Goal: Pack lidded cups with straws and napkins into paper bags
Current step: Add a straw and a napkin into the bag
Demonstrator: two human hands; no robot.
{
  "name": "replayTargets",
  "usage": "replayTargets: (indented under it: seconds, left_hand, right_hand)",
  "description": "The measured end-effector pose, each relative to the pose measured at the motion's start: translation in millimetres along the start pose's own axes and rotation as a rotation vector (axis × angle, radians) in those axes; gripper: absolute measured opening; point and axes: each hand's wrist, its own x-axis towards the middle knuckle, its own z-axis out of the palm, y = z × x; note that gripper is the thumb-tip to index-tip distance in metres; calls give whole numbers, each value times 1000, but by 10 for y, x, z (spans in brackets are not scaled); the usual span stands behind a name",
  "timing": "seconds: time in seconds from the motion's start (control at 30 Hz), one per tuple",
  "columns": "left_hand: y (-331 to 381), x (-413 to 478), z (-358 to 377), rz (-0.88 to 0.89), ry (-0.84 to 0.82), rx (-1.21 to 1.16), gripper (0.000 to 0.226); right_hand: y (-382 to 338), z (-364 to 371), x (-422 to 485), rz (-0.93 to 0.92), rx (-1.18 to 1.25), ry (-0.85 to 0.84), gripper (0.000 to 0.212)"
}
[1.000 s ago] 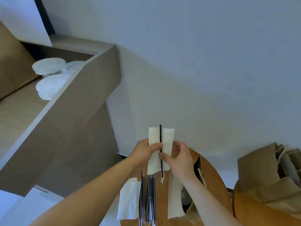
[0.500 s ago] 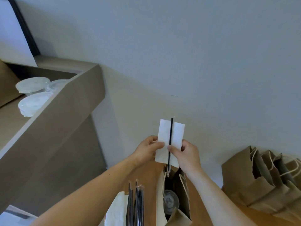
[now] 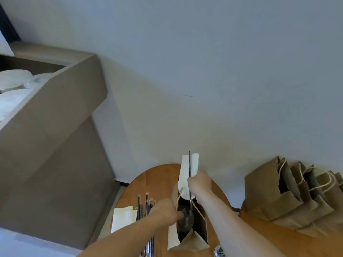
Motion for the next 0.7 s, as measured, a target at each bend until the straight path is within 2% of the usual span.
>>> replayTargets:
  seconds: [0.1, 0.23, 0.37, 0.5, 0.57, 0.7]
  left_hand:
    - [26, 4, 65, -62, 71, -11, 21]
    - [21, -11, 38, -99, 45, -101, 20]
    - [-55, -46, 31, -84, 27, -193, 16]
    - [-121, -73, 62, -55, 56, -199, 22]
    - [-147, -78, 82, -70, 68, -168, 28]
    - [-227, -72, 116, -106, 82, -159, 25]
  right_hand:
    - [229, -18, -28, -14, -213, -24, 17]
    - [514, 49, -121, -86, -439, -25, 21]
    - [789, 288, -202, -82, -431, -128, 7]
    - [944, 487, -173, -14, -435, -173, 19]
    - [960, 552, -114, 14, -465, -180, 16]
    - [1015, 689, 33, 47, -544, -193, 14]
